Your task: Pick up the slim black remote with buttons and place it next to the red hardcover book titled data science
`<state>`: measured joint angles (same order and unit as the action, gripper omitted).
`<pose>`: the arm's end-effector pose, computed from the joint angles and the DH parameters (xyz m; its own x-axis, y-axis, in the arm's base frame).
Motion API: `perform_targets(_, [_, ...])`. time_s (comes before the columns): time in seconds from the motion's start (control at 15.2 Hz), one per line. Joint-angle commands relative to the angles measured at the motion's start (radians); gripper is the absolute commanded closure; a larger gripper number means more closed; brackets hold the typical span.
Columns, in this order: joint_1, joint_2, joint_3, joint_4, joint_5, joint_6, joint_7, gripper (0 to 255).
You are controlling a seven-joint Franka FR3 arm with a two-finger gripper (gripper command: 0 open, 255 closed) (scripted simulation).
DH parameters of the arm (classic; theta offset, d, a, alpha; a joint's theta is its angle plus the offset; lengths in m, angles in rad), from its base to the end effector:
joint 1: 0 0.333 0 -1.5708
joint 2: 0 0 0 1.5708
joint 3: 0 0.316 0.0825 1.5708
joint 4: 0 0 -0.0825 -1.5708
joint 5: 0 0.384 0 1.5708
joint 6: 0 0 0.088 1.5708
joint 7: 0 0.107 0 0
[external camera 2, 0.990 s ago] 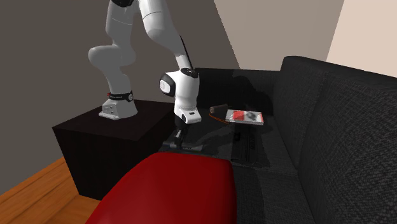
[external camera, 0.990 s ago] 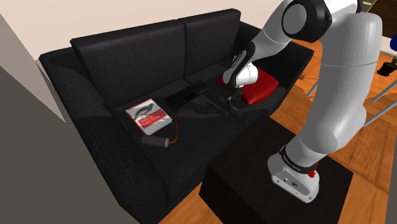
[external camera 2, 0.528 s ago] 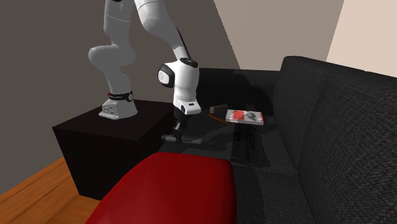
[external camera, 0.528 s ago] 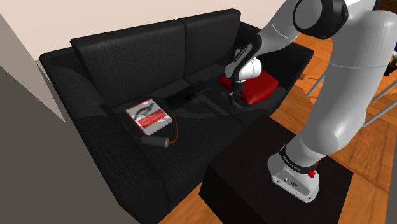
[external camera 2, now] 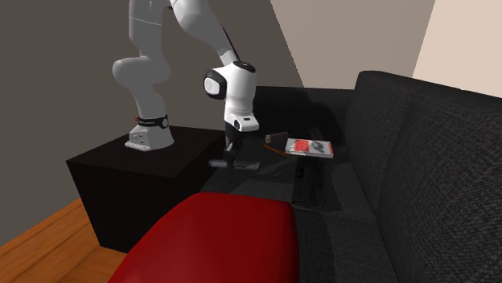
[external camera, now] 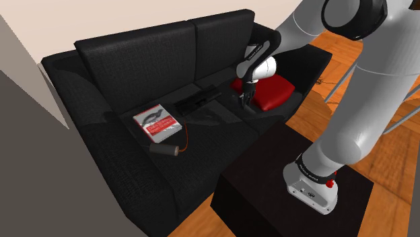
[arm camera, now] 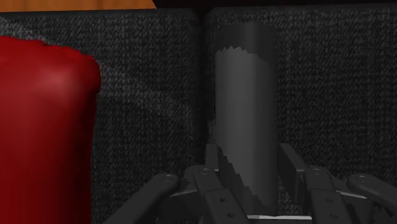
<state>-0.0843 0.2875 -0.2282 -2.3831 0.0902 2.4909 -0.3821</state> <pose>0.4599 -0.1541 0.1906 0.9864 0.0002 -0.1646 -0.0068 -0.9991 -0.0419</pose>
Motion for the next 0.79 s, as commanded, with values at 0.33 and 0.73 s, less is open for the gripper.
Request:
perform_targets(0.33, [0.112, 0.002, 0.067, 0.031, 0.016, -0.025, 0.167, 255])
perform_targets(0.73, [0.204, 0.032, 0.124, 0.099, 0.030, -0.058, 0.306, 255])
